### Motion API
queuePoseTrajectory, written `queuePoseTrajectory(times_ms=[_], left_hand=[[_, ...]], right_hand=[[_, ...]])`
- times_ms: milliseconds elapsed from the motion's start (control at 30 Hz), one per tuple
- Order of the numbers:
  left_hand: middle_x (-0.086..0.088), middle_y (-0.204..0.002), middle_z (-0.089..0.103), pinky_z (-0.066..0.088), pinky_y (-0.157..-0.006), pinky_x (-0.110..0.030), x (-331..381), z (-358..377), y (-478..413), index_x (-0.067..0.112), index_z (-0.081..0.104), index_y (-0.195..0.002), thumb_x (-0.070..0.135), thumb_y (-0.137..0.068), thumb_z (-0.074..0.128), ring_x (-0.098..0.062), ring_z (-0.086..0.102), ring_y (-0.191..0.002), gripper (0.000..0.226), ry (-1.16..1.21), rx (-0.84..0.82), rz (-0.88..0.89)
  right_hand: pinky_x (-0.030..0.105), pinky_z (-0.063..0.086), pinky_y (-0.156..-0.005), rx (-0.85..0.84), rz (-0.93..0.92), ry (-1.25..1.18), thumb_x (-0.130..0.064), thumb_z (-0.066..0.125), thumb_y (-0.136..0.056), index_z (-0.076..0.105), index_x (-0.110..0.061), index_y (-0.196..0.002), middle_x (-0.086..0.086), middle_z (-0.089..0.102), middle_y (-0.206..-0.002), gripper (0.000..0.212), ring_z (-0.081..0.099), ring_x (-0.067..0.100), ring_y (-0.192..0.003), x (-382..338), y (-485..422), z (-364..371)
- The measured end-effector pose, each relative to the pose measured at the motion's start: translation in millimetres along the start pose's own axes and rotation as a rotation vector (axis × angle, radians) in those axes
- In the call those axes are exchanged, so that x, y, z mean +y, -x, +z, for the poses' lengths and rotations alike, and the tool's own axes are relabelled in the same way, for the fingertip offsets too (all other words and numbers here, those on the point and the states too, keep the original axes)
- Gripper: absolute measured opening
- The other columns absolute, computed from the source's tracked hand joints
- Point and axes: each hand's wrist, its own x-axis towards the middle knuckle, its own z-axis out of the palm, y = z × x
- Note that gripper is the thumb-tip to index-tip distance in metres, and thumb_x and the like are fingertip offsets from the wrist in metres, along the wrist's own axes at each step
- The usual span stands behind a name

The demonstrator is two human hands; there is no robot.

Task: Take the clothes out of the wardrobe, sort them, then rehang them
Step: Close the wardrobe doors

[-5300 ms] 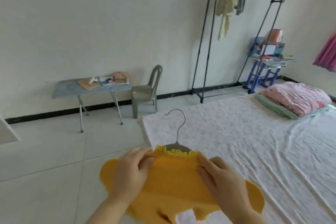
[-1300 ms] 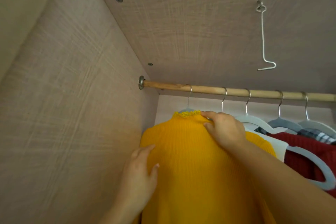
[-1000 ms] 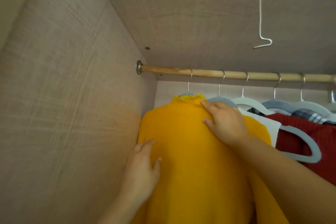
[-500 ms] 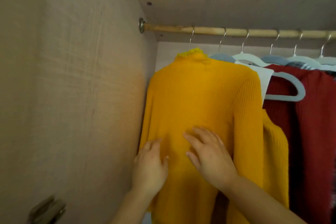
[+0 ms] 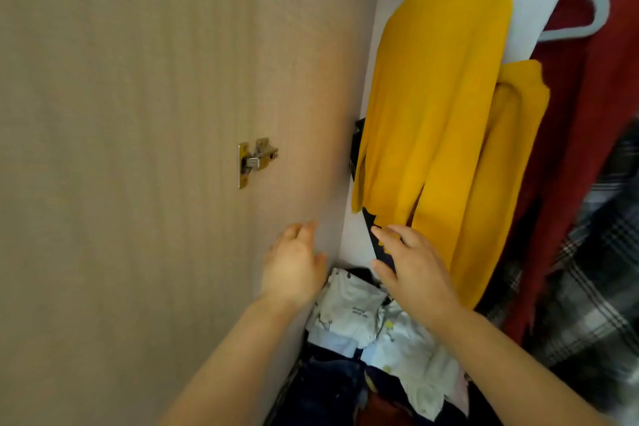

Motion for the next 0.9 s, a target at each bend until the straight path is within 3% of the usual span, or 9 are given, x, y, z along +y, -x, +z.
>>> queuePoseTrajectory(times_ms=[333, 433, 500, 767, 900], left_hand=[[-0.002, -0.145, 0.034, 0.033, -0.105, -0.034, -17.3, -57.8, 129.7, 0.02, 0.024, -0.145, 0.026, -0.094, 0.046, -0.022, 0.036, -0.131, 0.056, -0.145, -0.088, -0.062], [-0.001, -0.146, 0.032, 0.031, -0.105, -0.033, -19.1, -77.8, 159.7, 0.022, 0.022, -0.145, 0.028, -0.095, 0.044, -0.022, 0.034, -0.131, 0.055, -0.163, -0.123, -0.017], [0.0, -0.146, 0.031, 0.03, -0.105, -0.034, -21.5, -92.7, 179.2, 0.023, 0.022, -0.145, 0.027, -0.095, 0.044, -0.022, 0.034, -0.131, 0.055, -0.158, -0.152, 0.016], [0.003, -0.142, 0.033, 0.03, -0.106, -0.03, -51.0, -153.0, 253.8, 0.024, 0.027, -0.143, 0.029, -0.095, 0.044, -0.016, 0.033, -0.129, 0.051, -0.047, -0.202, 0.228], [0.006, -0.141, 0.037, 0.036, -0.1, -0.024, -56.2, -186.4, 285.0, 0.026, 0.036, -0.139, 0.03, -0.095, 0.046, -0.014, 0.046, -0.119, 0.045, 0.058, -0.127, 0.333]], right_hand=[[0.032, 0.029, -0.106, -0.046, 0.058, -0.06, -0.032, 0.051, -0.093, 0.037, -0.018, -0.141, 0.003, 0.041, -0.139, 0.051, 0.037, 0.022, -0.129, -60.2, 113.2, -9.9], [0.041, 0.039, -0.099, 0.006, 0.107, -0.075, -0.025, 0.063, -0.087, 0.049, -0.011, -0.133, 0.012, 0.052, -0.13, 0.05, 0.048, 0.031, -0.12, -79.8, 145.6, -10.9], [0.043, 0.039, -0.1, 0.013, 0.145, -0.047, -0.025, 0.065, -0.085, 0.051, -0.011, -0.131, 0.014, 0.054, -0.129, 0.05, 0.049, 0.033, -0.121, -97.4, 166.4, -11.8], [0.038, 0.032, -0.109, 0.014, 0.306, 0.045, -0.035, 0.053, -0.091, 0.037, -0.02, -0.141, 0.004, 0.038, -0.145, 0.054, 0.034, 0.024, -0.134, -181.2, 241.6, -38.3], [0.042, 0.04, -0.102, 0.023, 0.336, 0.095, -0.033, 0.059, -0.088, 0.044, -0.017, -0.137, 0.007, 0.048, -0.135, 0.053, 0.045, 0.027, -0.124, -213.9, 270.1, -60.5]])
